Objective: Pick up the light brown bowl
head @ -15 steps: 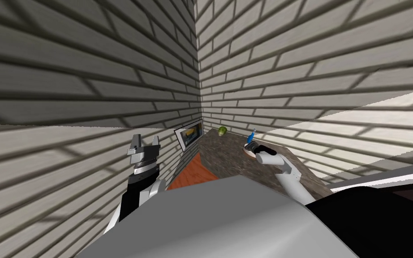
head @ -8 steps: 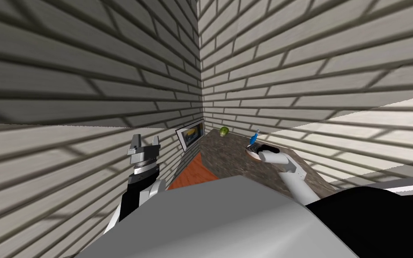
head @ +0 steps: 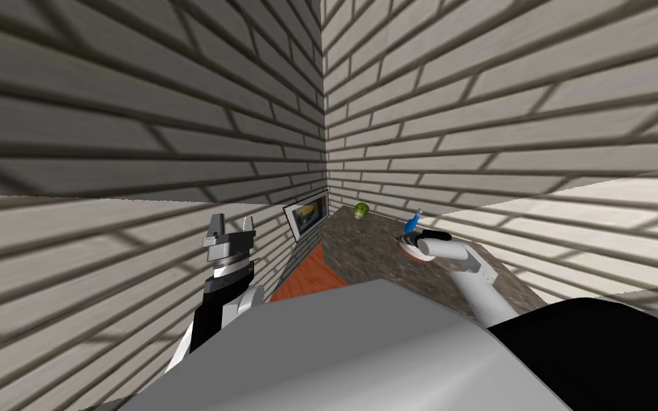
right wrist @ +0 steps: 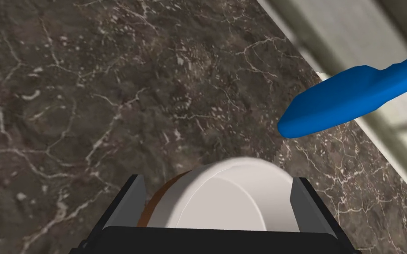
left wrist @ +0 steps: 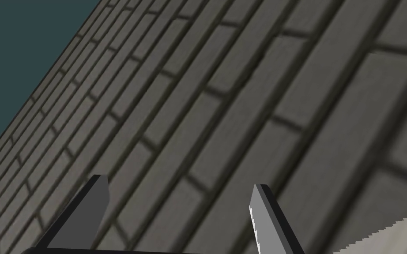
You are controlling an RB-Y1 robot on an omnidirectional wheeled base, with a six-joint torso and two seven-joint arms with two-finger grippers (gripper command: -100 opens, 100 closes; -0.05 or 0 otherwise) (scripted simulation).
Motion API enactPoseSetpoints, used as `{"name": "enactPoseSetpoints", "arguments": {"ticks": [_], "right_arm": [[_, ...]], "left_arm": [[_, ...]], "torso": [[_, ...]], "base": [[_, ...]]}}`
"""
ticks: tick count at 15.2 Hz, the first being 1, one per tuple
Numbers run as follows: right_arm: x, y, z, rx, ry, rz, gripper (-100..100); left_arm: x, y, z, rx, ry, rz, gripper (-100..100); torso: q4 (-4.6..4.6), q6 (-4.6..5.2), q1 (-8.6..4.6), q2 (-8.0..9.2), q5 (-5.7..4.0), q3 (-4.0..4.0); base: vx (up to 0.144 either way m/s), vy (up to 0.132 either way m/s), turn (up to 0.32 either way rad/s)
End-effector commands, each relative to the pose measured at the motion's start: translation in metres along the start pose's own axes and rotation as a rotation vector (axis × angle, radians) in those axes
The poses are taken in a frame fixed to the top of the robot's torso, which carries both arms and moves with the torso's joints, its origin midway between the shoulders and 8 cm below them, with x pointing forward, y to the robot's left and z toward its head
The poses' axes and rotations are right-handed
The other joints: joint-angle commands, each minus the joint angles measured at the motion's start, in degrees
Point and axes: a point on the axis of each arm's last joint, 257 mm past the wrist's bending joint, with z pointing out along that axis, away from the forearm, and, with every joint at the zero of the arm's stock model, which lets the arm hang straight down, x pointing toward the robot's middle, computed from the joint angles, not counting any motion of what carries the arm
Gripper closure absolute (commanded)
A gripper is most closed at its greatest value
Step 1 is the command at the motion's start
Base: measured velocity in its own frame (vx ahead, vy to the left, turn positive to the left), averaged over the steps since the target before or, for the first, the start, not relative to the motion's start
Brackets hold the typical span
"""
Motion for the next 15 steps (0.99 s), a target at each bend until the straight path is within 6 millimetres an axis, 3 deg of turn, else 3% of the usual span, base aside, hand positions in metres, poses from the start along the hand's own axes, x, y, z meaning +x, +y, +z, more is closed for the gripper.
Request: {"name": "enactPoseSetpoints", "arguments": {"ticks": [1,2,5,6,8,15], "right_arm": [[-0.010,0.000,-0.001,0.016,-0.042,0.035,-100],[-0.016,0.012,0.000,0.015,-0.064,0.097,-100],[-0.026,0.007,-0.001,0.031,-0.102,0.113,-100],[-0.034,0.015,-0.002,0.033,-0.132,0.181,-100],[-0.040,0.012,-0.003,0.044,-0.159,0.190,-100],[-0.072,0.026,-0.013,0.066,-0.293,0.400,-100]], "left_arm": [[0.000,0.000,0.000,0.000,0.000,0.000,0],[0.000,0.000,0.000,0.000,0.000,0.000,0],[0.000,0.000,0.000,0.000,0.000,0.000,0],[0.000,0.000,0.000,0.000,0.000,0.000,0],[0.000,0.000,0.000,0.000,0.000,0.000,0],[0.000,0.000,0.000,0.000,0.000,0.000,0]], "torso": [[0.00,0.00,0.00,0.00,0.00,0.00],[0.00,0.01,0.00,0.01,0.00,0.00],[0.00,0.01,0.00,0.00,0.00,0.00],[0.00,0.01,-0.03,0.04,-0.01,0.02],[0.00,0.00,-0.03,0.02,0.00,0.01],[0.00,0.02,-0.04,0.03,-0.01,0.01]], "base": [[0.031,0.019,0.024],[0.039,0.029,0.054],[0.030,0.017,0.036],[0.027,0.012,0.063],[0.031,0.012,0.046],[0.032,0.013,0.048]]}}
